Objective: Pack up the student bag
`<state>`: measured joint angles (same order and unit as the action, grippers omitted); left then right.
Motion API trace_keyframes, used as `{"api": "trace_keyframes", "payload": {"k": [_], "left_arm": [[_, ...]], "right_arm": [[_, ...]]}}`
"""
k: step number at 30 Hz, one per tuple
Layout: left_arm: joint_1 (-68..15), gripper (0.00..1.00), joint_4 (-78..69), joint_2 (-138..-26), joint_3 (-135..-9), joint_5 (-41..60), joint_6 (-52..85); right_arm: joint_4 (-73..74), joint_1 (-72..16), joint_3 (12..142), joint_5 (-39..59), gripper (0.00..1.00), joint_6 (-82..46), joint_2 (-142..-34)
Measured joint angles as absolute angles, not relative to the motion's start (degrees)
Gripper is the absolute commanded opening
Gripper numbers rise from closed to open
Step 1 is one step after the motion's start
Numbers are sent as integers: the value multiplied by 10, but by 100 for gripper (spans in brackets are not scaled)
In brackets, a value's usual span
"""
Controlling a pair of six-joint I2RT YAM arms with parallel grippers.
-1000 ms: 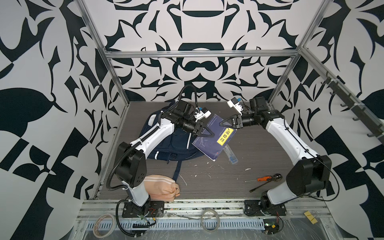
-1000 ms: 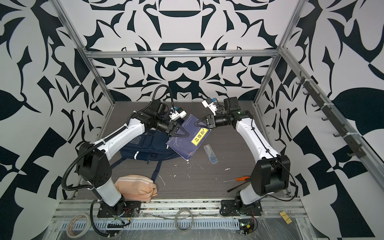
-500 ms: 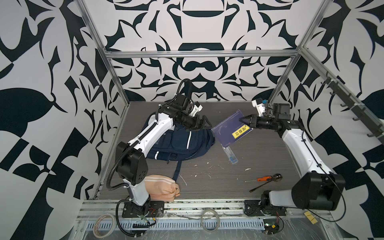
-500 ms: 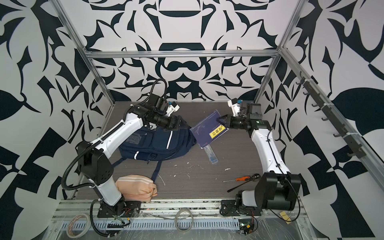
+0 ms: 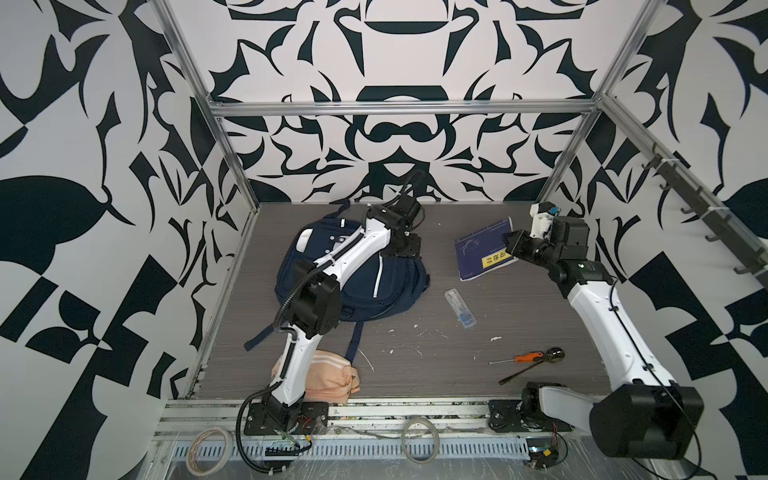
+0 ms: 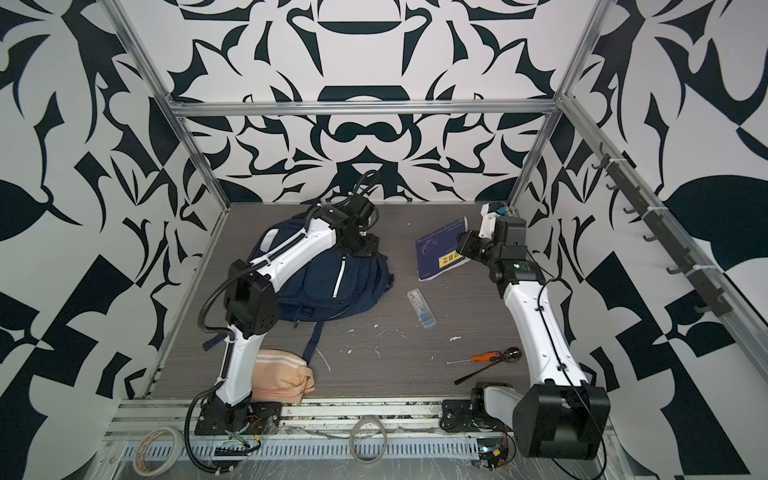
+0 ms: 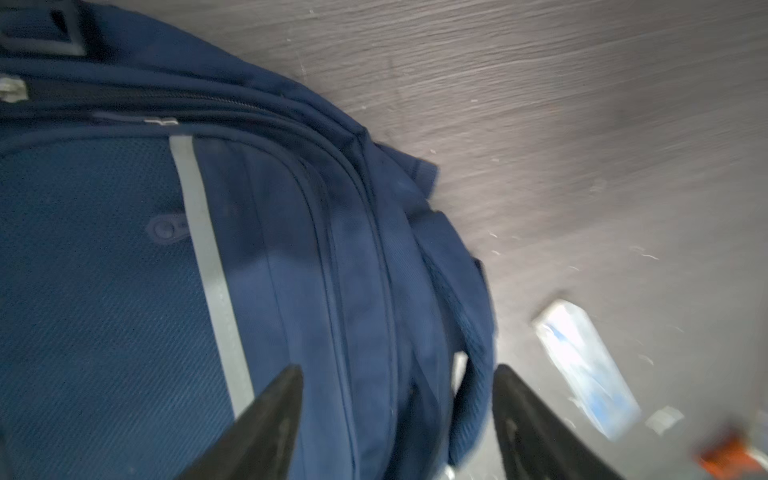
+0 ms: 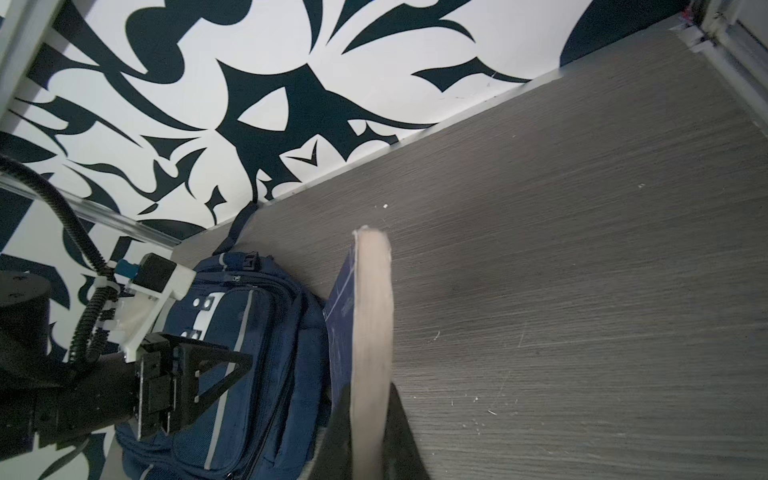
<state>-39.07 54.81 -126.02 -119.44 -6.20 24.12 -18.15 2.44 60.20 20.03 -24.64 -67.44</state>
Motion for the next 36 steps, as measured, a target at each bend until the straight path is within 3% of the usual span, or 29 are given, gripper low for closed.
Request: {"api": "trace_keyframes", "payload": {"k": [6,16,20,26,36], "left_arm": [[-408,55,566,-1304,-1204,-136,238],[-408,57,540,-1303,-1124,-186,231],[-408,39,538,-1304,-1124,-190,233],[-408,0,540,-1303,-1127,-184,228],[-385,0,566,-1271,-1148,-103,225]], "right_arm": [[-187,9,590,170,0,-261,-654],[-190,5,585,161,0,-271,-641],[-190,3,585,160,0,-274,-641],[-190,-13,585,159,0,-275,-642],[-190,-44,585,149,0,-285,-642]]}}
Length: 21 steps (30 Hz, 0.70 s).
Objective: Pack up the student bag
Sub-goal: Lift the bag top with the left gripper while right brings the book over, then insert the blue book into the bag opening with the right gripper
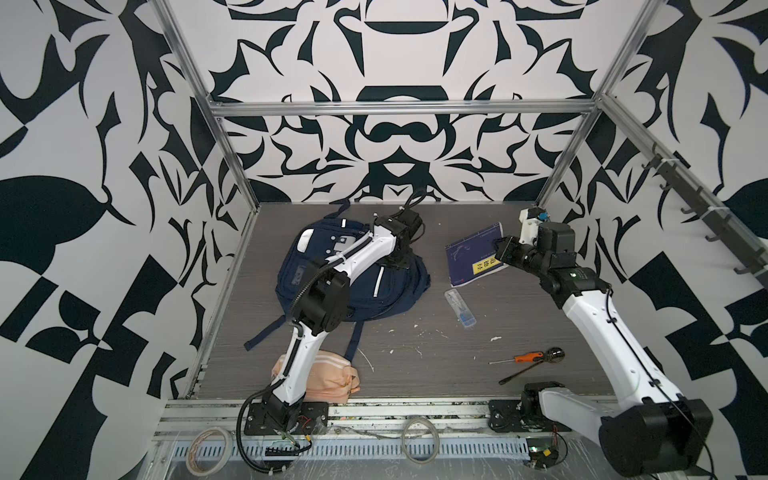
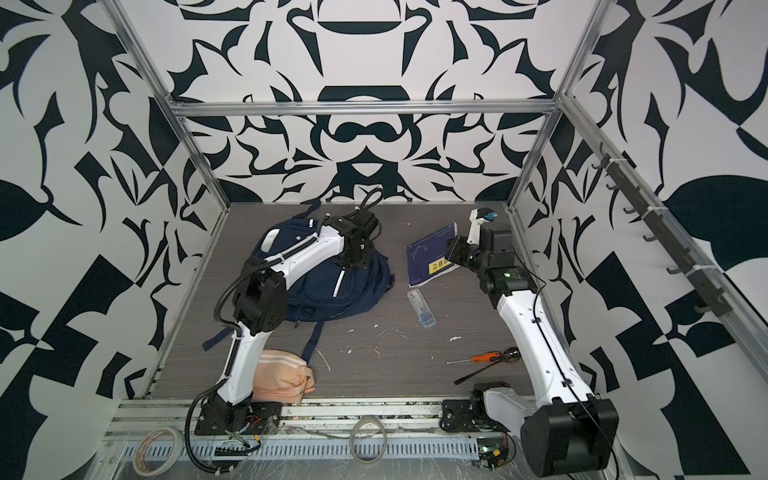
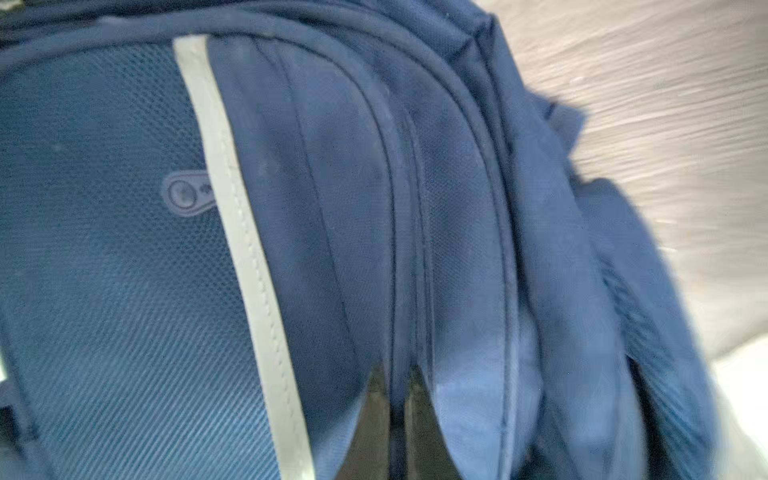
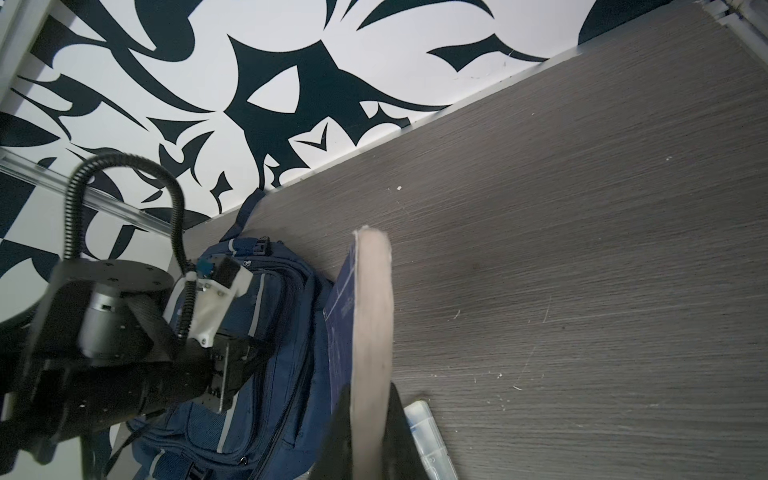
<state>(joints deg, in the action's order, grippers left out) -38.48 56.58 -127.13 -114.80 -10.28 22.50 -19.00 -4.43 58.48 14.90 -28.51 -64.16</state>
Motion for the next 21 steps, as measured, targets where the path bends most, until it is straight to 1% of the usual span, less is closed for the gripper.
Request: {"api": "trace_keyframes", "payload": {"k": [4,10,15,21], "left_arm": [[-355,0,563,-1217,-1145,-6,231],[-302,0,480,-1111,-1099,162,272],[-288,0,439,-1100,-1125,261,304],[-285,0,366,-1100,-1125,336,374]], "right_arm": [[-176,-56,584,154,0,-295,-641],[-115,-104,584,161,0,-335,-658],[-43,-124,556,160,0,-392,-688],[25,-127,548,158,0,-453,-748]]}}
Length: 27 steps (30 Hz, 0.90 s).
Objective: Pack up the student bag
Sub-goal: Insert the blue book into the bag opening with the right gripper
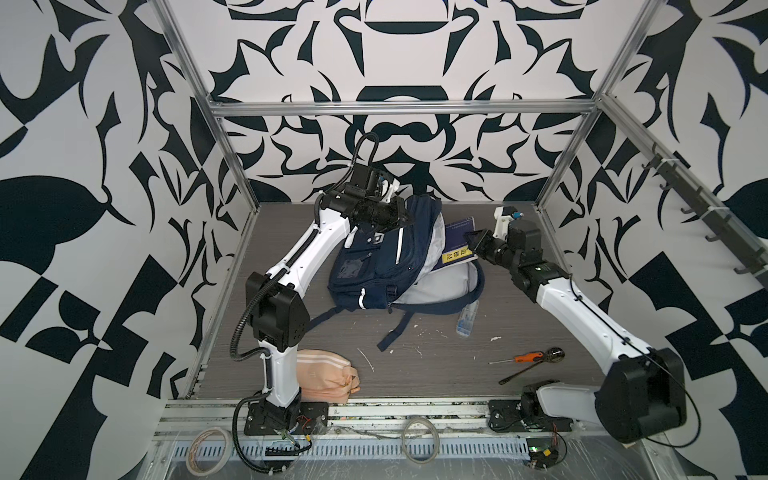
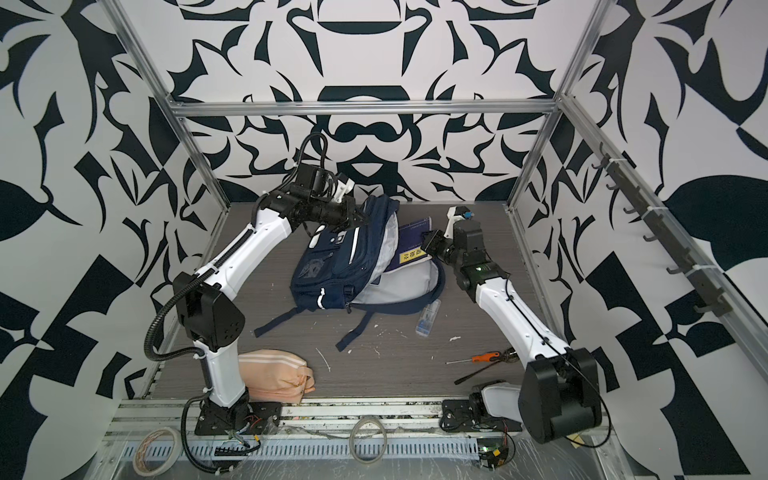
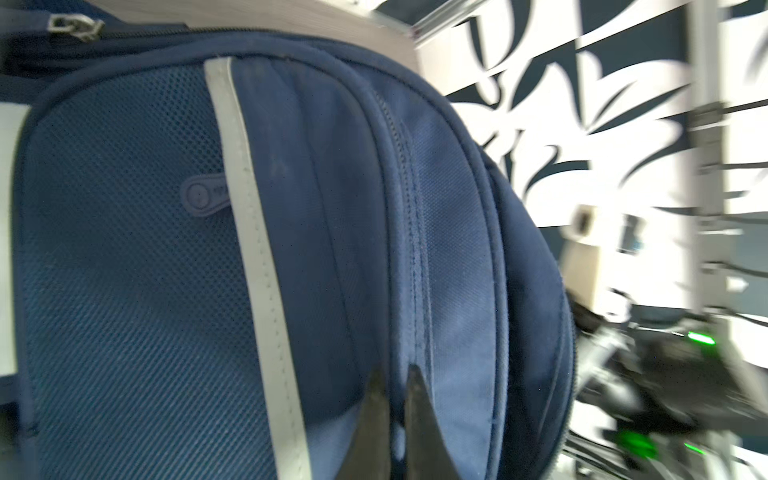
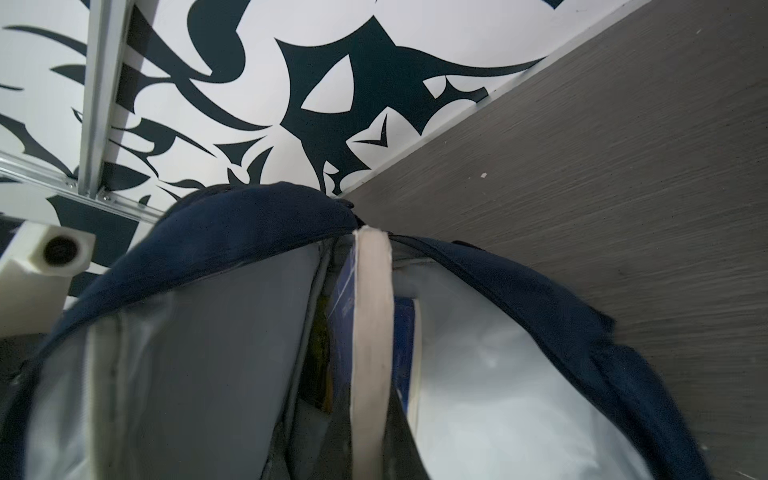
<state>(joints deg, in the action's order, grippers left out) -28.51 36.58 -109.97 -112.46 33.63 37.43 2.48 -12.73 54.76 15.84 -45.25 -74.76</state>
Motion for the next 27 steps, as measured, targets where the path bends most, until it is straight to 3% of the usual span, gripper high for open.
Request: {"api": "trace_keyframes", "payload": {"k": [11,25,27], "left_arm": [[-288,0,169,-1099,-1091,403,538],[-307,0,66,-1110,-1063,416,622],[-311,0,61,-1112,-1058,413,626]], "right_arm": [[182,-170,517,155,0,-552,-858],[324,-183,509,132,0,-586,-1038],[327,-189,514,129,7,-585,-1047]]}}
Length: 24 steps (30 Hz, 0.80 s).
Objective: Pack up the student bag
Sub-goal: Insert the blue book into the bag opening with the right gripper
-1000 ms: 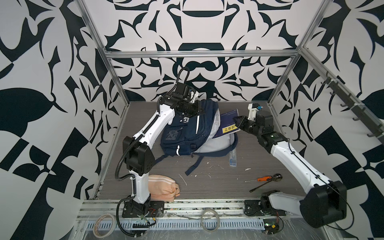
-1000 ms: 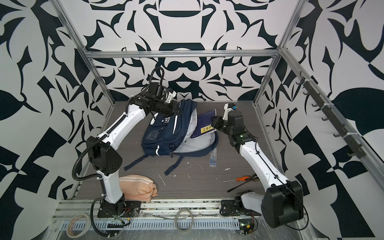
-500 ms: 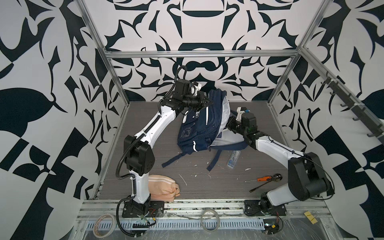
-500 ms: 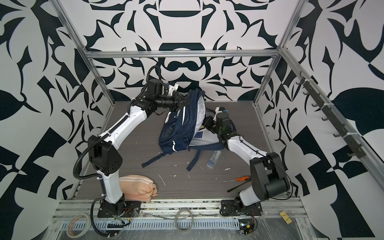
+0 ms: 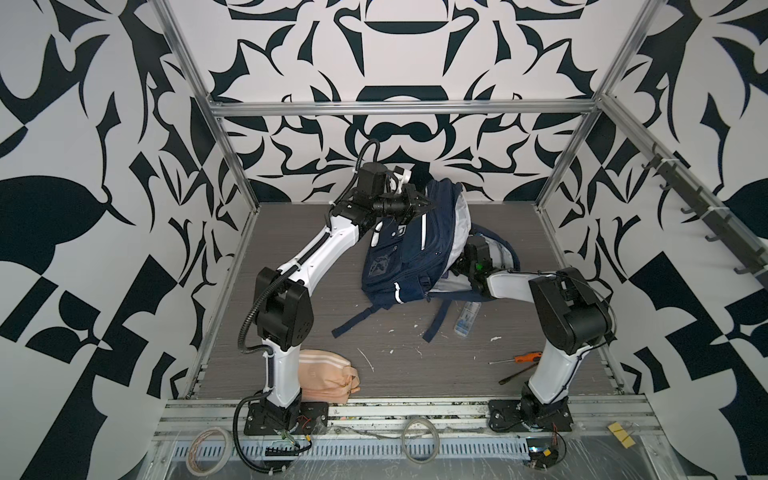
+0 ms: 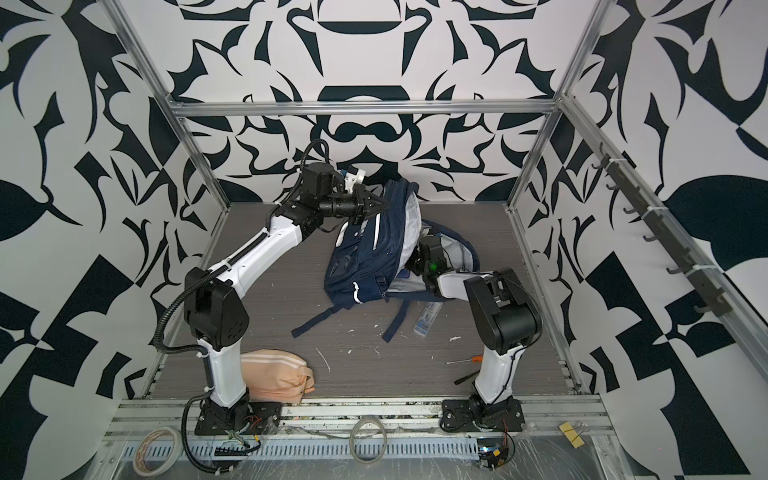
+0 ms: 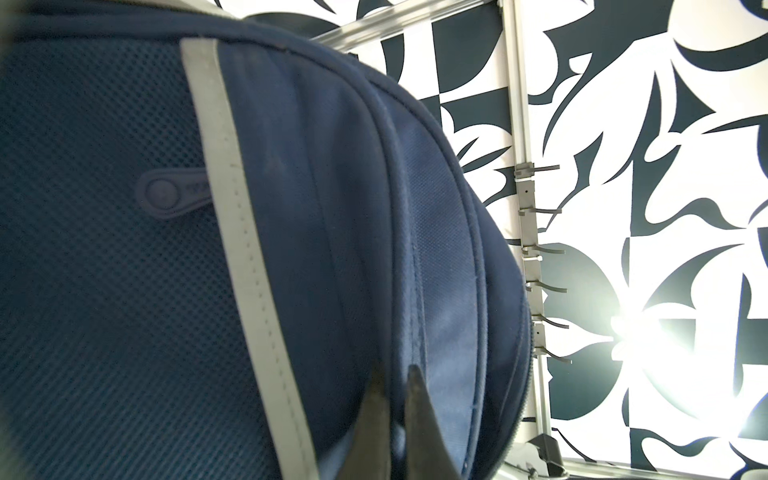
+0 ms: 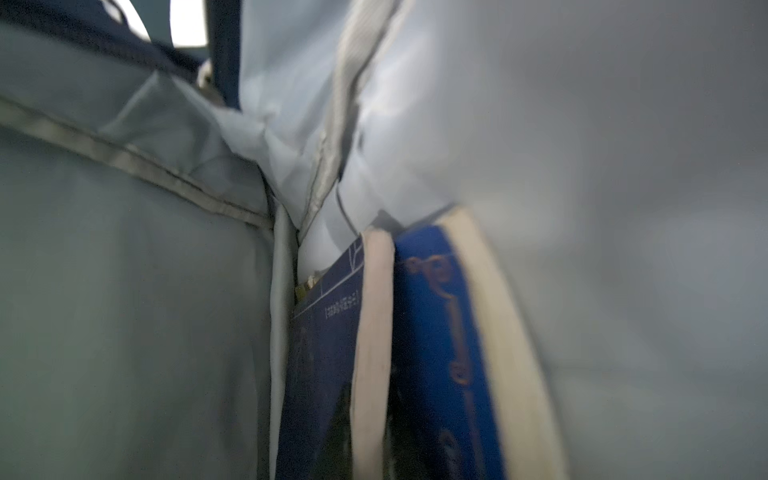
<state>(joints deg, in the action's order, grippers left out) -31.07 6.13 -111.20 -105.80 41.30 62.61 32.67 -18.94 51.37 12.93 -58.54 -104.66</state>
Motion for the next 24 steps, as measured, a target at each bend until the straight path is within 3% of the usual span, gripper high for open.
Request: {"api": "trace_keyframes", "payload": {"k": [5,6,12,24], "left_arm": [[-313,0,63,-1112,-1055,399,622],[-312,0,66,-1112,-1055,395,618],[-305,0,81,-1112,-1055,379,605],[-275,0,102,-1118,-1042,371,573]], "right_arm": [[317,-196,518,117,30,-569,-1043],[309,-196,519,113,39,-565,-1040],[241,-196,521,91,57,-524,-985],[102,-167,501,44,68,-426,-760]]}}
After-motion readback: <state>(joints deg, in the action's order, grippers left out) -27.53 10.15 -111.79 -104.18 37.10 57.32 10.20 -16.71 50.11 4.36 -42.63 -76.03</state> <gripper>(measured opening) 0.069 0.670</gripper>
